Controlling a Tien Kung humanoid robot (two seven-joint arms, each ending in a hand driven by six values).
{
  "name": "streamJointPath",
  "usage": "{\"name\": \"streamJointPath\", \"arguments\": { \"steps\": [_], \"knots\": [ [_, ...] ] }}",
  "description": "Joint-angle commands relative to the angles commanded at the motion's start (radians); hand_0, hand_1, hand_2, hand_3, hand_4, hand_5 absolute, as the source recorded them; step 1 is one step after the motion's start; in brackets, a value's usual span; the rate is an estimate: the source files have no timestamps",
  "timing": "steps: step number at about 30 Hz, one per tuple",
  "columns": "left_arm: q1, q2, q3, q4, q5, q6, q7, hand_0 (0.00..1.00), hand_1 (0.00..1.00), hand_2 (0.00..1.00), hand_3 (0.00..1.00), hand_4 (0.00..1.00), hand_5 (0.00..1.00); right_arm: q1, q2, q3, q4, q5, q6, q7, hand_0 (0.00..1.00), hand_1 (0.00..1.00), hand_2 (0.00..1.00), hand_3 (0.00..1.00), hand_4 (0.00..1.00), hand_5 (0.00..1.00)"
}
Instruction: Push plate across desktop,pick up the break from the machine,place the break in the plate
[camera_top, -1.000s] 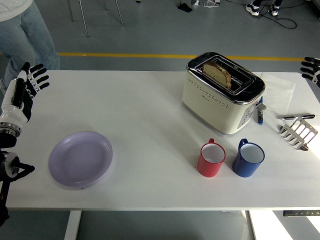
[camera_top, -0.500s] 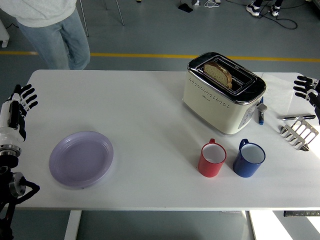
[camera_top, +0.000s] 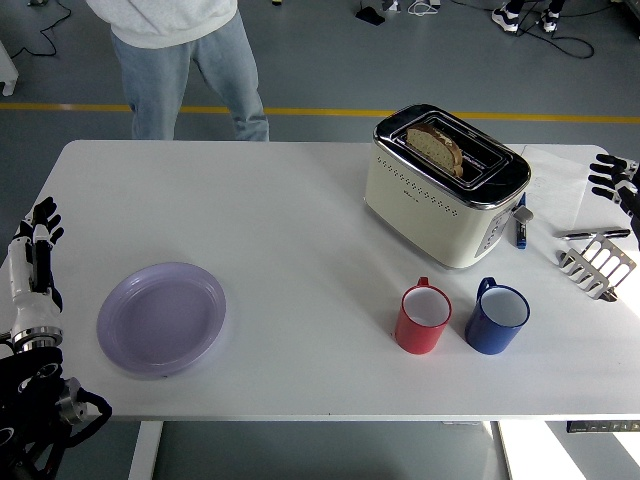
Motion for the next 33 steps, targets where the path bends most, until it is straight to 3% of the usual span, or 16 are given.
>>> {"name": "streamJointPath", "arguments": {
  "steps": [22,33],
  "knots": [
    [0.033,-0.067,0.056,0.116,-0.103,-0.004,-0.055,0.840,0.891,0.921,0.841,0.618,0.998,0.004,0.000,-0.001,-0.006,0.000,0.003,-0.005,0.805,0.748,0.735,0.716,0.419,0.596],
    [0.035,-0.070,0.097,0.154,-0.120,-0.013,-0.052,0.838,0.887,0.921,0.841,0.619,0.998,0.006,0.002,-0.004,-0.006,0.001,0.004,-0.005,0.805,0.748,0.734,0.716,0.420,0.595]
  ]
}}
